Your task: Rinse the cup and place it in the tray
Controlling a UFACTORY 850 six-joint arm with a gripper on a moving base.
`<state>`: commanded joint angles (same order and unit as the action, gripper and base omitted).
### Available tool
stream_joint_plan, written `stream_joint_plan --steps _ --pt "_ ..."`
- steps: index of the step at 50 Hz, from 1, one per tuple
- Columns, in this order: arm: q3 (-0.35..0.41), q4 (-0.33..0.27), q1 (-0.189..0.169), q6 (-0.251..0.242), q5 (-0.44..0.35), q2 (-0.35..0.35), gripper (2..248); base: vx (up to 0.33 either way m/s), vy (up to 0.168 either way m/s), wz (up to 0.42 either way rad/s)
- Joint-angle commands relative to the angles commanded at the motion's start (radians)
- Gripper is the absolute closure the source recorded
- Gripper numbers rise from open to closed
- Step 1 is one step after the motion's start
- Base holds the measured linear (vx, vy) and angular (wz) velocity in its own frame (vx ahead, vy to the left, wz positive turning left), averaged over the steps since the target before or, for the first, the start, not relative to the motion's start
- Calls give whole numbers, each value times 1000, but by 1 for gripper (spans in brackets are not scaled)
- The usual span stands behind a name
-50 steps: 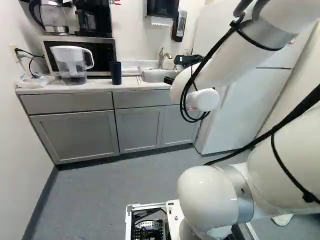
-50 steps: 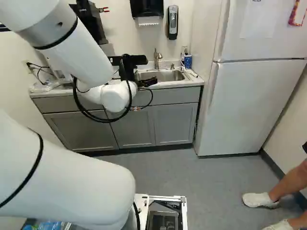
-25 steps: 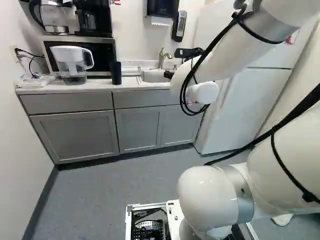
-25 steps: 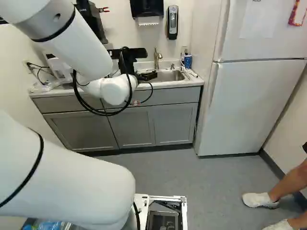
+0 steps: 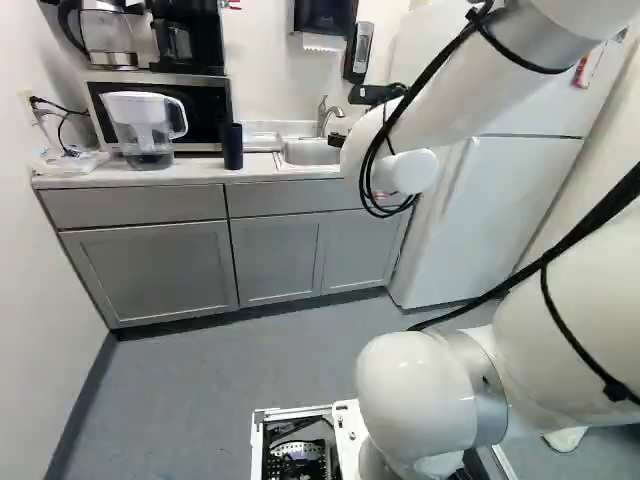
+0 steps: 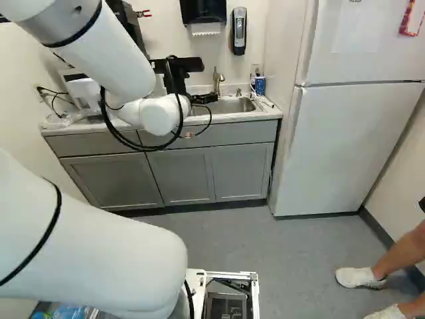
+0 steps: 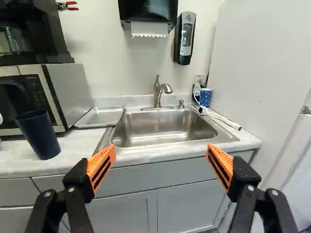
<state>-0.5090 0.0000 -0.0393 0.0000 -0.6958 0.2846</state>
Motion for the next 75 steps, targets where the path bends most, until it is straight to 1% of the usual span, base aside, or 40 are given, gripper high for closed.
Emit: stream_joint_plan --steps 75 --pt "-189 0 2 0 99 -34 3 0 0 0"
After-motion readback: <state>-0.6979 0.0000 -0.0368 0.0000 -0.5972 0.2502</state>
